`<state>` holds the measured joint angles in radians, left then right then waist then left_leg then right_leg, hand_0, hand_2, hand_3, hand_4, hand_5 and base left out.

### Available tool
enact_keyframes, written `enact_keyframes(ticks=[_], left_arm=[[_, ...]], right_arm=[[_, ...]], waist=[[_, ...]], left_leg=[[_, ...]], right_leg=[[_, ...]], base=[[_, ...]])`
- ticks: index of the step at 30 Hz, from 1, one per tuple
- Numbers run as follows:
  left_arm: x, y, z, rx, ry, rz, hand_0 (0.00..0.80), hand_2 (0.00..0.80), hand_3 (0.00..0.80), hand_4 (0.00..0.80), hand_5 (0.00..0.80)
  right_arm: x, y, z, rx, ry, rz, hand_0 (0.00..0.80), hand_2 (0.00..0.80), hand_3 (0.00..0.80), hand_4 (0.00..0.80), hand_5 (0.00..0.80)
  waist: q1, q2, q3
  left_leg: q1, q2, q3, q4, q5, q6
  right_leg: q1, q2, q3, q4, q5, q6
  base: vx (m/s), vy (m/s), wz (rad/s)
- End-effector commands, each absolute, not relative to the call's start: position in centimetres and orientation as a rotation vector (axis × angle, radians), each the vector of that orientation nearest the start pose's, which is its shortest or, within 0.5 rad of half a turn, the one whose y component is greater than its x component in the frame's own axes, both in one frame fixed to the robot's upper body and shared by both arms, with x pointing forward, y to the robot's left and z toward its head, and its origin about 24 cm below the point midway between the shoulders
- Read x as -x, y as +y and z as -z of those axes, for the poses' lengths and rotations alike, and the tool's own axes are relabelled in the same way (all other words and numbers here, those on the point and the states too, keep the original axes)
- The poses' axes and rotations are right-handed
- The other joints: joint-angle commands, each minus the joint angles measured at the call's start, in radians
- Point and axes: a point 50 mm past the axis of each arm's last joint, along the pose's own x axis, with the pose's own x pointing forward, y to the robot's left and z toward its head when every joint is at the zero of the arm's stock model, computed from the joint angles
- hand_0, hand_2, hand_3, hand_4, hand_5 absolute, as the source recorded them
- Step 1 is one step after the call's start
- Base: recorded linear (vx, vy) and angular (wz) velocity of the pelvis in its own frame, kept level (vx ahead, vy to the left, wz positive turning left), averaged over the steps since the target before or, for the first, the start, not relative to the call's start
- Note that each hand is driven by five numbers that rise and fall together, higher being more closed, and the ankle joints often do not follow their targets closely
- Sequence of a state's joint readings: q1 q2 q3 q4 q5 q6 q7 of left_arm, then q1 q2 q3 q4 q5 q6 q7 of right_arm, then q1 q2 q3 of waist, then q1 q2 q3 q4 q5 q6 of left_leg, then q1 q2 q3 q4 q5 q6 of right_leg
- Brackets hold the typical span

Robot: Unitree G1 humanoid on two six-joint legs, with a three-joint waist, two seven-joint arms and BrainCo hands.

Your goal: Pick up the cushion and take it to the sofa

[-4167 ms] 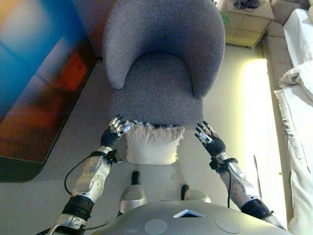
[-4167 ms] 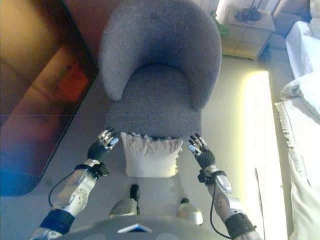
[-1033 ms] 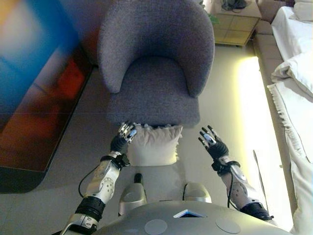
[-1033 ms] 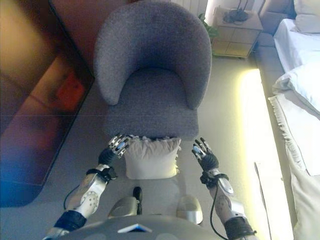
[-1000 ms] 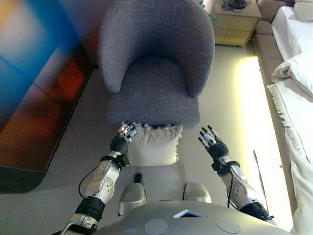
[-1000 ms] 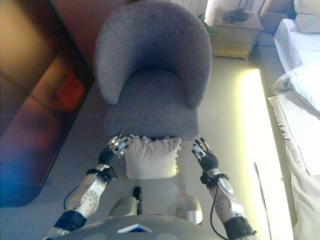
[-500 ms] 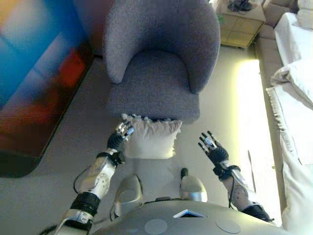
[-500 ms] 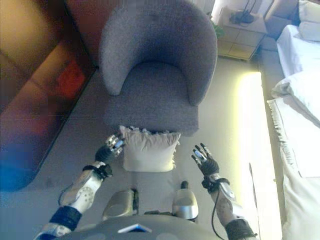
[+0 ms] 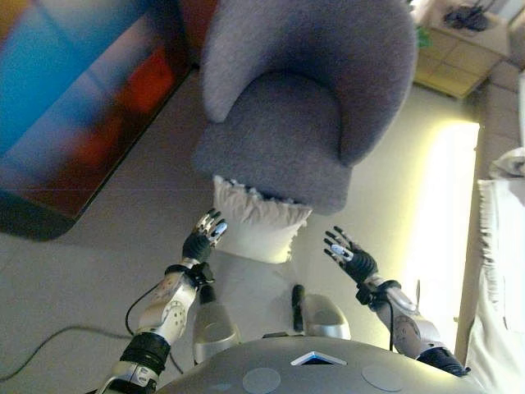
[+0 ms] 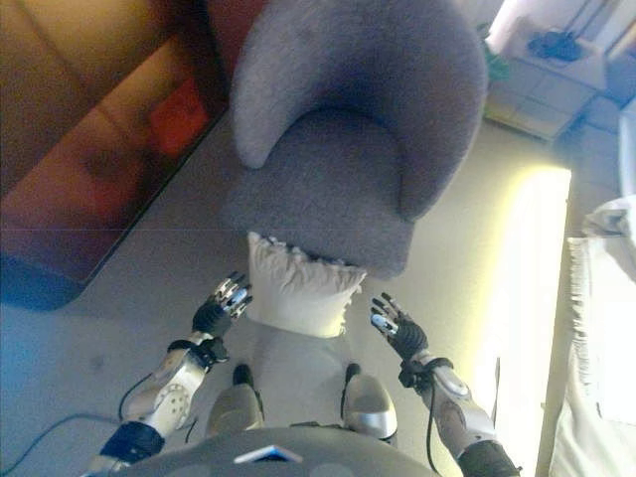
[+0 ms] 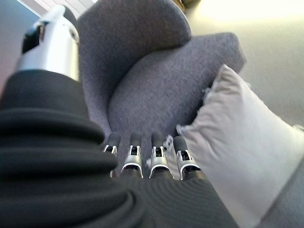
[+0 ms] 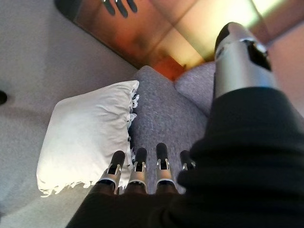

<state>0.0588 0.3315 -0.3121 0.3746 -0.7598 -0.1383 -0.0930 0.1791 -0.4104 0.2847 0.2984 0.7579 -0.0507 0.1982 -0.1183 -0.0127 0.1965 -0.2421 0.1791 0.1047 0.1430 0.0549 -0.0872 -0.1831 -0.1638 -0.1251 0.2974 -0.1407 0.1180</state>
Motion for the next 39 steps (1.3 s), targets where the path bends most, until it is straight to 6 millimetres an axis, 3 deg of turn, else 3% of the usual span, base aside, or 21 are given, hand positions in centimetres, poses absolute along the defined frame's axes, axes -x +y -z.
enact_keyframes(ticks=[1,6,9,14,19,25,33,39], left_arm=[[-24.7,18.2,0.9,0.304,0.158,0.093,0.000,0.000,0.000,0.000,0.000],[-26.7,18.1,-1.4,0.265,0.056,0.082,0.000,0.000,0.000,0.000,0.000],[-27.6,18.4,-2.3,0.242,0.002,0.043,0.000,0.000,0.000,0.000,0.000],[-29.5,18.6,-5.0,0.202,-0.107,0.018,0.000,0.000,0.000,0.000,0.000],[-31.2,18.2,-7.8,0.146,-0.201,0.012,0.000,0.000,0.000,0.000,0.000],[-32.5,16.4,-11.9,0.227,-0.348,0.054,0.000,0.000,0.000,0.000,0.000],[-31.7,15.1,-13.0,0.271,-0.403,0.116,0.000,0.000,0.000,0.000,0.000],[-31.4,15.0,-12.8,0.309,-0.404,0.131,0.000,0.000,0.000,0.000,0.000]], right_arm=[[-22.6,-18.0,2.1,-0.359,0.272,-0.213,0.000,0.000,0.000,0.000,0.000],[-25.1,-17.4,1.2,-0.367,0.244,-0.210,0.000,0.000,0.000,0.000,0.000],[-27.1,-17.2,0.8,-0.372,0.243,-0.181,0.000,0.000,0.000,0.000,0.000],[-30.3,-17.3,-1.8,-0.319,0.194,-0.130,0.000,0.000,0.000,0.000,0.000],[-32.7,-17.4,-4.6,-0.276,0.143,-0.075,0.000,0.000,0.000,0.000,0.000],[-35.0,-18.1,-7.1,-0.216,0.085,0.115,0.000,0.000,0.000,0.000,0.000],[-36.4,-19.7,-7.9,-0.319,0.121,0.356,0.000,0.000,0.000,0.000,0.000],[-37.2,-23.1,-9.3,-0.349,0.111,0.578,0.000,0.000,0.000,0.000,0.000]], waist=[[0.021,-0.022,0.090],[0.044,-0.011,0.158],[0.060,-0.001,0.195],[0.074,0.018,0.251],[0.068,0.037,0.302],[0.065,0.066,0.323],[0.100,0.101,0.323],[0.124,0.141,0.323]], left_leg=[[0.015,0.043,-0.037,0.108,-0.081,-0.040],[-0.098,0.004,-0.080,0.176,-0.099,-0.041],[-0.165,-0.007,-0.083,0.239,-0.118,-0.044],[-0.272,-0.022,-0.074,0.286,-0.120,-0.049],[-0.399,-0.019,-0.088,0.365,-0.124,-0.055],[-0.572,-0.020,-0.111,0.463,-0.148,-0.061],[-0.709,-0.024,-0.129,0.531,-0.161,-0.057],[-0.756,-0.027,-0.125,0.548,-0.156,-0.053]], right_leg=[[-0.141,-0.043,0.074,-0.036,0.163,0.035],[-0.225,-0.088,0.091,-0.021,0.195,0.063],[-0.271,-0.116,0.090,-0.011,0.211,0.073],[-0.342,-0.151,0.081,-0.016,0.234,0.086],[-0.462,-0.134,0.104,0.058,0.231,0.079],[-0.628,-0.127,0.134,0.150,0.210,0.061],[-0.767,-0.138,0.134,0.246,0.193,0.046],[-0.816,-0.147,0.132,0.279,0.188,0.041]], base=[[-0.225,0.125,0.44],[-0.150,0.053,0.32],[-0.133,0.065,0.10],[-0.127,0.064,0.06],[-0.112,0.083,0.08],[-0.072,0.060,-0.03],[-0.018,-0.021,-0.01],[0.002,-0.002,-0.01]])
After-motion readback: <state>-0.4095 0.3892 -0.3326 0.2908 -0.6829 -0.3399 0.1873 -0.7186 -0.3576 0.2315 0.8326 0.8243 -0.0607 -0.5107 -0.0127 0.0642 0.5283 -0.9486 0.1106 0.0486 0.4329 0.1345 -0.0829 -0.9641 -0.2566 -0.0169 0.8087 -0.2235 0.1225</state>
